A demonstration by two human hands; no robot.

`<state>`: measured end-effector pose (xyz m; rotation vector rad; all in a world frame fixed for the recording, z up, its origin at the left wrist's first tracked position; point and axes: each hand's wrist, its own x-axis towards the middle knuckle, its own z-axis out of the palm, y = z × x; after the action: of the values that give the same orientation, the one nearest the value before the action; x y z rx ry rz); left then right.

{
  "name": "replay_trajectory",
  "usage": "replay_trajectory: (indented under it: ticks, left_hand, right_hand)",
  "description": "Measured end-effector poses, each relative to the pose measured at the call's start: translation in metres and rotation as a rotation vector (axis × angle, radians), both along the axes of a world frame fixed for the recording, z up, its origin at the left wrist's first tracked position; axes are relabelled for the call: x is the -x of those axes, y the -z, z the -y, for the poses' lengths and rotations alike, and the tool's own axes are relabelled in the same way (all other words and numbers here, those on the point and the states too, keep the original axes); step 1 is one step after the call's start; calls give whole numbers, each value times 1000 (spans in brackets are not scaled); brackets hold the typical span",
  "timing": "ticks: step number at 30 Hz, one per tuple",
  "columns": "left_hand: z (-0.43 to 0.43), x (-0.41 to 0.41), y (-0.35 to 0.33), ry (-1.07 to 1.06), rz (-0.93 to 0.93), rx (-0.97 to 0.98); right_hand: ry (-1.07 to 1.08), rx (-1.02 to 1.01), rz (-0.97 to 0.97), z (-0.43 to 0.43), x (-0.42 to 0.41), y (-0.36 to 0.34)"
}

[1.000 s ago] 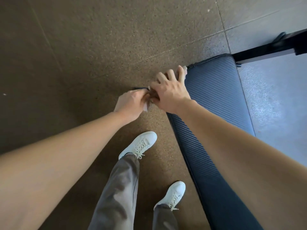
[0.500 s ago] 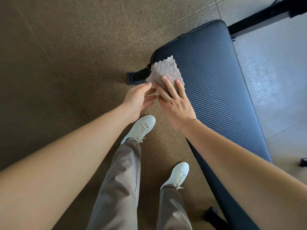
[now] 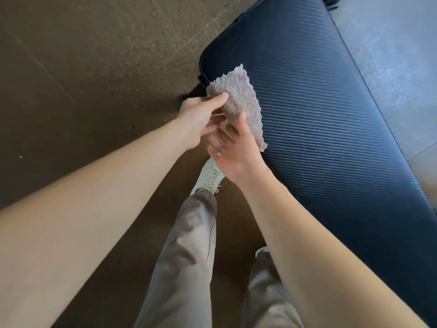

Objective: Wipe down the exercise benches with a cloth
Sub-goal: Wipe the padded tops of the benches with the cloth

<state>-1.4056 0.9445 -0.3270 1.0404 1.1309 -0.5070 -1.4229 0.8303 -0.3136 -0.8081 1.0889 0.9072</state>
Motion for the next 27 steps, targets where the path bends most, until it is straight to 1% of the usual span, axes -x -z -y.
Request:
replay_trajectory:
  ticks: [3,5,8,13,16,18,21,23,25,27]
  left_hand:
    - [2,-4,-2,-42,26,-17]
    - [9,-4,-2,-77,39,-57]
    - [26,-1,-1,-69,47,-166]
    - [48,13,-1,-81,11,-201]
    - [78,27,-3,-32,-14,-199]
    - [104,37,-3,-2,-28,-178]
    - [137,49,-4,-1,-46,-201]
    - [159,59,-3,11,-51,-215]
    - [180,71,-1,49,-62,-188]
    - [207,86,2,109,-69,-164]
  right_hand:
    - [425,-38,-100,-7,-12,5]
    - [556,-67,-137,-5,-11,6]
    - [604,-75,-145,5,-5,3]
    - [681,-85,-225,29,3,-7]
    - [708,-52,-247,59,22,-11]
    - [764,-47,-260,84,38,-12]
    - [805,-56,-262,119,58,-17]
    - [834,-71,-222,140,72,-19]
    - [788,-46,-168,159,83,-21]
    - [875,-71,-214,183,102,-14]
